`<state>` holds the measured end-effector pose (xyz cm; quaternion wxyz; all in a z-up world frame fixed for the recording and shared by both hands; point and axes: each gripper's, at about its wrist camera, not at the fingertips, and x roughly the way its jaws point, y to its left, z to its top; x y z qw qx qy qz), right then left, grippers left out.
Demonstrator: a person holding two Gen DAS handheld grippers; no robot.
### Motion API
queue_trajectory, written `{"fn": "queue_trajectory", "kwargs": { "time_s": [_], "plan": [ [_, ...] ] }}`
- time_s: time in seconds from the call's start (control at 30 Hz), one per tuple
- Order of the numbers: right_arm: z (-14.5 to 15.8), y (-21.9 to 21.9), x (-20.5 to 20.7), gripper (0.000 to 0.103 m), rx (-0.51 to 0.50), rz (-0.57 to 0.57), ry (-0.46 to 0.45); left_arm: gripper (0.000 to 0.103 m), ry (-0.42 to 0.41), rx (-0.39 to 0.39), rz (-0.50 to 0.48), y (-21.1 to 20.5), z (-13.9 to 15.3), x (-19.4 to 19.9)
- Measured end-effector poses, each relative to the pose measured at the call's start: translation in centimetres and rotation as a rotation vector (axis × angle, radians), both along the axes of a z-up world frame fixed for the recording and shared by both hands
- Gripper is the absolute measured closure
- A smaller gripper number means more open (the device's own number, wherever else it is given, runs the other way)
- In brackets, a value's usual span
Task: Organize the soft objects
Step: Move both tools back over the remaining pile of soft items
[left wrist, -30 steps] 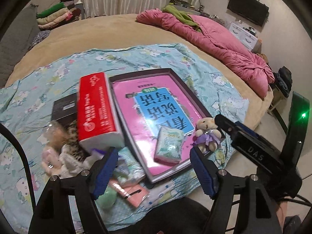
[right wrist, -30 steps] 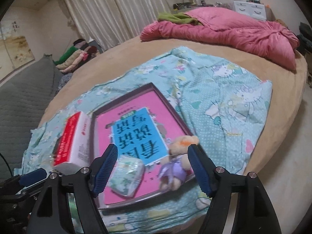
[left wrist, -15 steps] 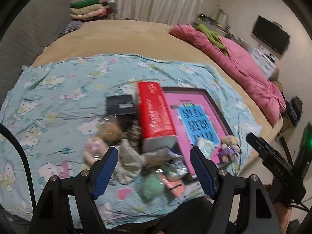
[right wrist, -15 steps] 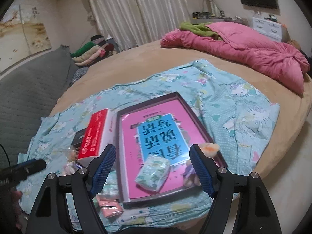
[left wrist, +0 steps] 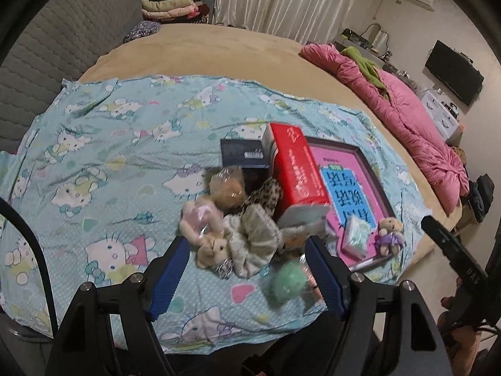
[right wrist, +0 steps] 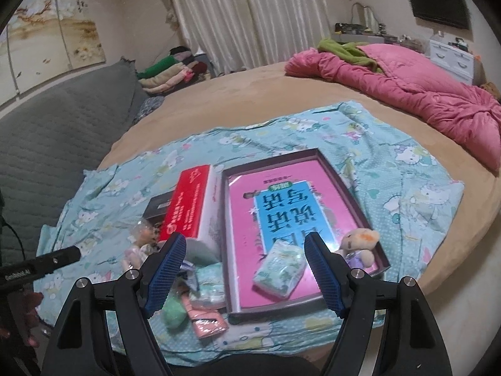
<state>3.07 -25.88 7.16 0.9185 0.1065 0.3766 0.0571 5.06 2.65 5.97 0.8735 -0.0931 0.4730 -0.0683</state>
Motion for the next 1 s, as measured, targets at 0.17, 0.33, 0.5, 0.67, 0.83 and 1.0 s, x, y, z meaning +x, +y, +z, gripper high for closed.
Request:
{"fn": "queue_trajectory", "kwargs": {
  "time_s": [0.17, 0.33, 0.5, 0.67, 0.83, 1.0],
  "plan": [
    [-0.6, 1.6, -0.6, 0.024, -0.003, 0.045, 0.027, 0.027, 0.04, -0.008, -0.018, -0.1, -2.0, -0.9],
    [-1.3, 2.7, -0.8, 0.024, -0.011, 0.079, 0.044, 0.027, 0.073, -0.027, -0.057, -1.5, -4.1, -1.4],
    [-1.9, 3.1, -0.6, 0.024, -0.005, 0.102, 0.056, 0.027, 0.103, -0.036, -0.106, -3.7, -6.4, -1.7],
    [-3.0, 3.8, -0.2, 0.024, -0.012, 0.148, 0.075, 0.027, 0.139, -0.054, -0.137, -5.1, -8.8, -1.3],
    [-4.3, 3.7, 0.4, 0.024, -0.003, 0.147, 0.094, 0.027, 0.157, -0.059, -0.154, -6.0, -10.6, -0.4],
    [-5.3, 3.6, 1.3, 0.024, 0.003, 0.154, 0.116, 0.027, 0.172, -0.078, -0.154, -6.3, -11.8, 0.7]
  ]
}}
